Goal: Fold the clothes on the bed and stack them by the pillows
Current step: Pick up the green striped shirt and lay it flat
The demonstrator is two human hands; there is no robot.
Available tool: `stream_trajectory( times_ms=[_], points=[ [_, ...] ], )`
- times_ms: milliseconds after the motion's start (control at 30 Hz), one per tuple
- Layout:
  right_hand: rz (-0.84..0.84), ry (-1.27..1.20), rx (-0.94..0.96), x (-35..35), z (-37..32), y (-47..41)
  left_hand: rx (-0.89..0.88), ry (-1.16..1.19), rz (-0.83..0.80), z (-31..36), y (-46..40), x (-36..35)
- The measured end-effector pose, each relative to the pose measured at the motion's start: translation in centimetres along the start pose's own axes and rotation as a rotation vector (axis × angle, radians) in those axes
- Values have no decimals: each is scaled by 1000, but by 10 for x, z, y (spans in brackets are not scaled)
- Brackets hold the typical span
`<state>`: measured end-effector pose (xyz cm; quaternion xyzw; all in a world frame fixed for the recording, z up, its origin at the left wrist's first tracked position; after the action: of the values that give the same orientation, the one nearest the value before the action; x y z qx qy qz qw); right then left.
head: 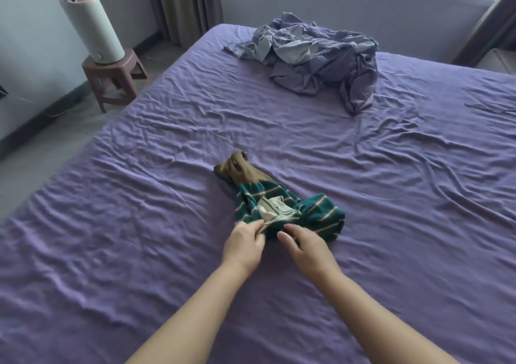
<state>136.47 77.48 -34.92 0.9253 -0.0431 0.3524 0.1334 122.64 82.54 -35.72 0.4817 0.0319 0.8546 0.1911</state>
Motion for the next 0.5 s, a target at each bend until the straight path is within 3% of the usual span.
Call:
stream_trajectory(
  times_ms=[67, 233, 333, 500],
  points=[
    [-13, -233, -93, 1, -6, 21, -32, 119, -73, 18, 27, -11],
    [50, -269, -208, 33, -15, 84, -42, 469, -197, 71, 106, -17],
    [24, -529, -298, 62, -26, 129, -25, 708, -239, 108, 148, 1],
    [38, -626, -296, 126, -43, 199, -84, 841, -416, 173, 216, 15]
  ],
)
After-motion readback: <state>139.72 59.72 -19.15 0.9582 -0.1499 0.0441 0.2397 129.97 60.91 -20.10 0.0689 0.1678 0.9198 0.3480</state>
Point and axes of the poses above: each hand's wrist, its own y-axis away from the middle knuckle, its own x-axis out of the back of the hand, z = x × y, the point moved 5 cm from there along -y, towards the middle knuckle, and after that the axes turned 7 degrees about -y, right-handed, at the moved point
